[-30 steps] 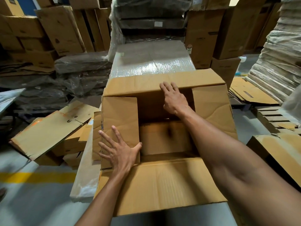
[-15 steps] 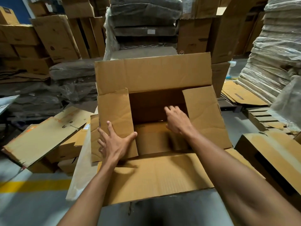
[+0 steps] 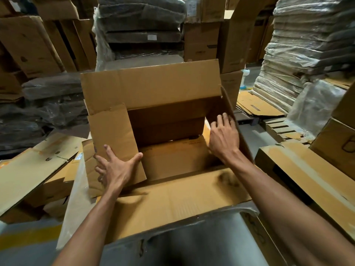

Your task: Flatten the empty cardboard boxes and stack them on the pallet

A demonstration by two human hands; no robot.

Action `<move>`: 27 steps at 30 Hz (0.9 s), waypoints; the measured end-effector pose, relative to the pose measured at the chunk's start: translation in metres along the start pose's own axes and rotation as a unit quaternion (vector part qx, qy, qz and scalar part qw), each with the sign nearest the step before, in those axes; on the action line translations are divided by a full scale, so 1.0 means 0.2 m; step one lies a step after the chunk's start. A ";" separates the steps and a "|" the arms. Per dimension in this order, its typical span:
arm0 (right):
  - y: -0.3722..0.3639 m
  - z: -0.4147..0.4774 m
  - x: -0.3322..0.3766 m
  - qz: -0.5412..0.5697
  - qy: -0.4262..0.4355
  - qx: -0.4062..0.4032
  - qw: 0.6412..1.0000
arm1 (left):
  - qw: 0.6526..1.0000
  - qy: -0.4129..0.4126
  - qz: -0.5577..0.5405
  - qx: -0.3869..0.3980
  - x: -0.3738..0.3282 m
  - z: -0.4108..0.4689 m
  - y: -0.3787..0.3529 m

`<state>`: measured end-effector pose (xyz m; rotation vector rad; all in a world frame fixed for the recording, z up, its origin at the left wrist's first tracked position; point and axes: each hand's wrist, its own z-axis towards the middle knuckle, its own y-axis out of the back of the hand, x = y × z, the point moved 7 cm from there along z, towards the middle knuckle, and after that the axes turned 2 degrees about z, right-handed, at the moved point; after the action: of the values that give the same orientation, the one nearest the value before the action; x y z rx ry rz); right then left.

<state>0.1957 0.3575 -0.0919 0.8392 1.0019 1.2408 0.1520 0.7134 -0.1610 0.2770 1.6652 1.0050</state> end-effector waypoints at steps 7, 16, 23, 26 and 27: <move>-0.22 -0.04 -0.31 0.031 -0.093 0.049 0.994 | 1.000 0.003 0.009 -0.005 0.01 -0.01 -0.01; -0.49 -0.09 -0.40 0.274 -0.201 0.130 0.931 | 1.000 0.000 0.030 -0.002 0.01 -0.03 -0.01; -0.49 -0.02 -0.41 0.327 -0.223 0.137 0.908 | 1.000 -0.004 0.021 0.007 -0.03 -0.03 0.01; -0.47 -0.03 -0.42 0.325 -0.233 0.120 0.909 | 1.000 -0.005 -0.003 0.001 -0.04 -0.03 0.05; -0.46 -0.03 -0.42 0.325 -0.237 0.116 0.908 | 1.000 -0.004 -0.014 -0.002 -0.06 -0.03 0.06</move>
<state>0.2188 0.2595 -0.1676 1.6658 0.4765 1.3731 0.1477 0.7106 -0.1434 0.2537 1.6551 0.9846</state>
